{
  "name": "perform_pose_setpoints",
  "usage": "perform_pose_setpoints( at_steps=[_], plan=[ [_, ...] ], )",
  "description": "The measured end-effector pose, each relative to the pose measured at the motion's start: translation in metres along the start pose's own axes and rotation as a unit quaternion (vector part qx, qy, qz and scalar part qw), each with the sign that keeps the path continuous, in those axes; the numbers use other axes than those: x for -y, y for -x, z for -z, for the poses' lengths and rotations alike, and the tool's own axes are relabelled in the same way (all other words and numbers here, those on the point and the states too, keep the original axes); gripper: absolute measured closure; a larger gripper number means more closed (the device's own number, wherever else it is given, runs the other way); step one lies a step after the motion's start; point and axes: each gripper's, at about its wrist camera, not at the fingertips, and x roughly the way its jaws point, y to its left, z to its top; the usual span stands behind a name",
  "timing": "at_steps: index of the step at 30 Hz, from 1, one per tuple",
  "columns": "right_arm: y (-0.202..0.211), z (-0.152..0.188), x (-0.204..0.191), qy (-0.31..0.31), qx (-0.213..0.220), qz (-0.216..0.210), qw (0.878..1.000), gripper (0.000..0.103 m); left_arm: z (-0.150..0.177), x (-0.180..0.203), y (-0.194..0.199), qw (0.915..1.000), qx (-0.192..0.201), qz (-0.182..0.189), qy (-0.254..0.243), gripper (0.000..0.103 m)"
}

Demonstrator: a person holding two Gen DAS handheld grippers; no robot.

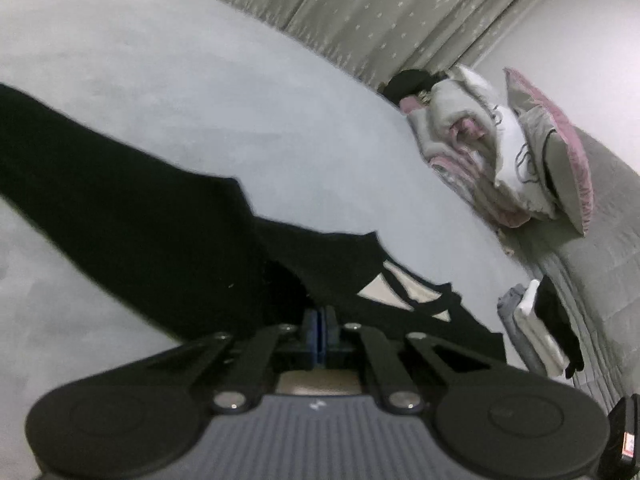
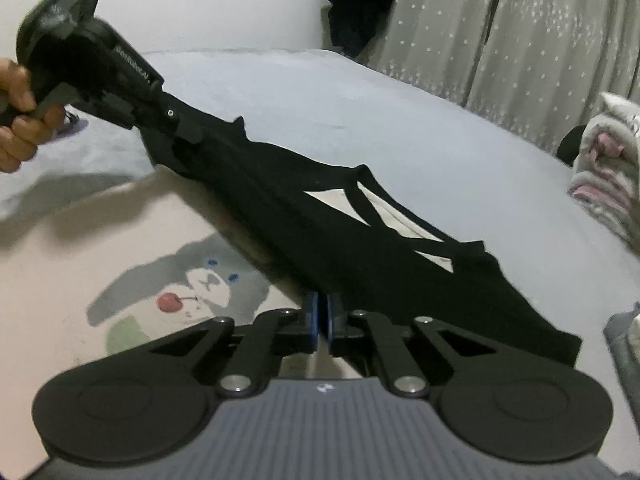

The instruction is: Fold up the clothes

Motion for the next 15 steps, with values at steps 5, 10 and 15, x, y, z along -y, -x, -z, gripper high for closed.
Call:
perform_pose_setpoints(
  at_steps=[5, 10, 15],
  plan=[
    [-0.003, 0.001, -0.002, 0.001, -0.026, -0.025, 0.999, 0.086, -0.002, -0.014, -0.012, 0.9984, -0.05, 0.004, 0.026, 0.093],
    [0.003, -0.002, 0.0, -0.012, -0.023, -0.034, 0.999, 0.07, -0.009, -0.014, -0.007, 0.9996, 0.012, -0.006, 0.027, 0.05],
    [0.006, -0.001, -0.002, -0.019, -0.016, -0.028, 0.999, 0.061, -0.01, -0.012, -0.021, 0.9977, 0.034, -0.052, 0.025, 0.054]
  ],
)
